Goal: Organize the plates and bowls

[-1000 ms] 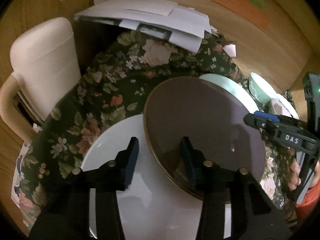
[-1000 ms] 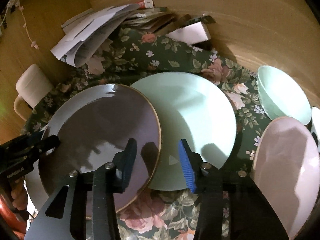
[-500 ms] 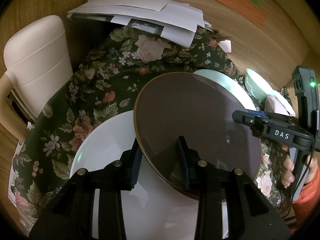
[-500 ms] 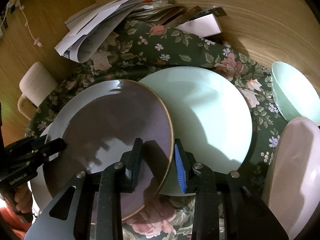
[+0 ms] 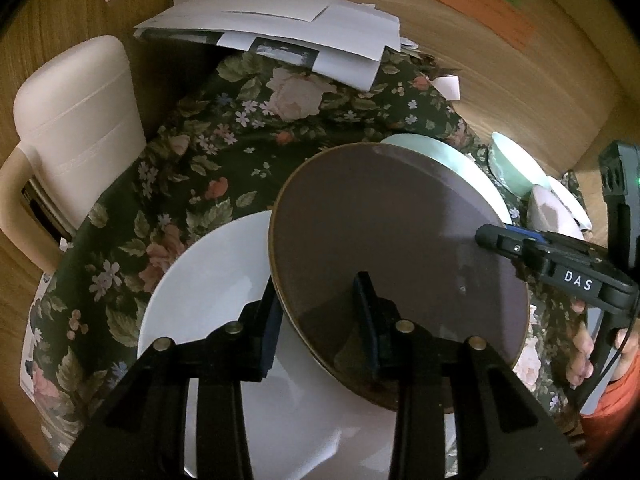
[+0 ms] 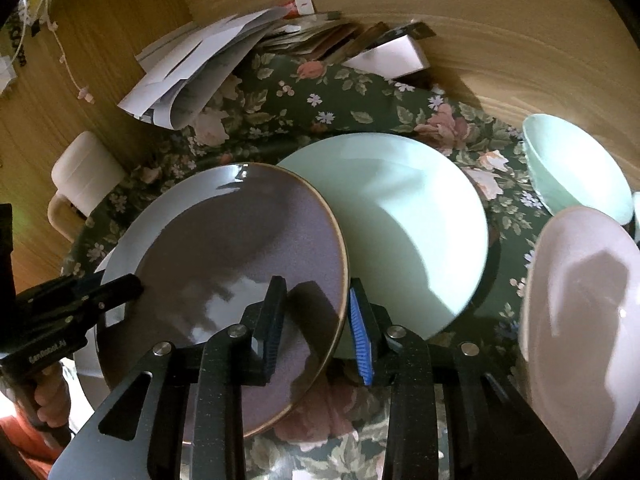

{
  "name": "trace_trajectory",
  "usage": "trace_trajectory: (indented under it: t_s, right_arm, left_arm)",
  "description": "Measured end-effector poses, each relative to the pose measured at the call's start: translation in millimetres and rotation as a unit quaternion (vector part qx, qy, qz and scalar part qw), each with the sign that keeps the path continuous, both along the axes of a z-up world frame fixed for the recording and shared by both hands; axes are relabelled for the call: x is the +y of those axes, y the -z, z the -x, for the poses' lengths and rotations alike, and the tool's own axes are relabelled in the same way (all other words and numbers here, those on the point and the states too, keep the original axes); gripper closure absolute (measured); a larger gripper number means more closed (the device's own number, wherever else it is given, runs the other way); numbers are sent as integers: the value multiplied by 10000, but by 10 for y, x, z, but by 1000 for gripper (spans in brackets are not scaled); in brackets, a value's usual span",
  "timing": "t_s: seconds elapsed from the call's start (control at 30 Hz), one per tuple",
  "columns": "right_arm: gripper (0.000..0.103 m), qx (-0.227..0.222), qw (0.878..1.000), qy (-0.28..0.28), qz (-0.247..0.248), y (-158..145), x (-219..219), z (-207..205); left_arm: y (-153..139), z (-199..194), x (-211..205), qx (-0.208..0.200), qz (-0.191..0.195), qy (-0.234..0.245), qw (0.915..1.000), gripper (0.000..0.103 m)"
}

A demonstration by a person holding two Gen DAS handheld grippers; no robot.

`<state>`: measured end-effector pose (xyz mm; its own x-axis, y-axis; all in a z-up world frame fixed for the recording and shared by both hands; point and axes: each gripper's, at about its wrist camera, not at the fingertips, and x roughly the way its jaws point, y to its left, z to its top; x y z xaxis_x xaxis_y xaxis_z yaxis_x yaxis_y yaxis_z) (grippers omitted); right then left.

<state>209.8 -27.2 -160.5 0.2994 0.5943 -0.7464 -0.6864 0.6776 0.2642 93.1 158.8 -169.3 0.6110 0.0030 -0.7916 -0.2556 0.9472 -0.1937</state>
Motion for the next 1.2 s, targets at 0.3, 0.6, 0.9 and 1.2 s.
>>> trace_trajectory:
  t_s: [0.3,0.6,0.9,1.2]
  right_arm:
    - [75,-132,9996,172,-200,-127,-267,122]
    - [75,-300,9977,481,-384,-240,-610,270]
    - [75,-485,9948,761,-471,-313,-913,435]
    - [75,-521,9928,924,-565,-296,-1173,581]
  left_arm:
    - [-157,68,-153,-250,-82,90,9996,68]
    - [-268,116,-381,-420,-45,290,9987,68]
    - [-360,212,-657,-571,-10,517,9970,68]
    - [-393,338,-887,-616,-46,688,9957,68]
